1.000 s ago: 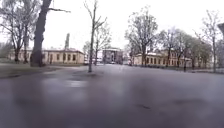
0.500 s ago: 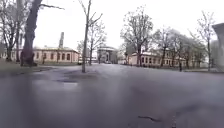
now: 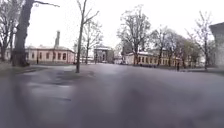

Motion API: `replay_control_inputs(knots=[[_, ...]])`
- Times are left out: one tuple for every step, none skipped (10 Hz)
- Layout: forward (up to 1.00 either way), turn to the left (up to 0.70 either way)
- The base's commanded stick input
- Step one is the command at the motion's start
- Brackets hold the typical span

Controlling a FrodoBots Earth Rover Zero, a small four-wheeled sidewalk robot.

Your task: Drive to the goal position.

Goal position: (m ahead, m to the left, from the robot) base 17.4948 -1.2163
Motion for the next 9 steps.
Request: replay_control_inputs(knots=[[0.85, 0.00], [0.85, 0.00], [0.85, 0.00], [0.85, 0.00], [0.85, 0.00], [0.85, 0.00], [0.85, 0.00], [0.85, 0.00], [0.85, 0.00]])
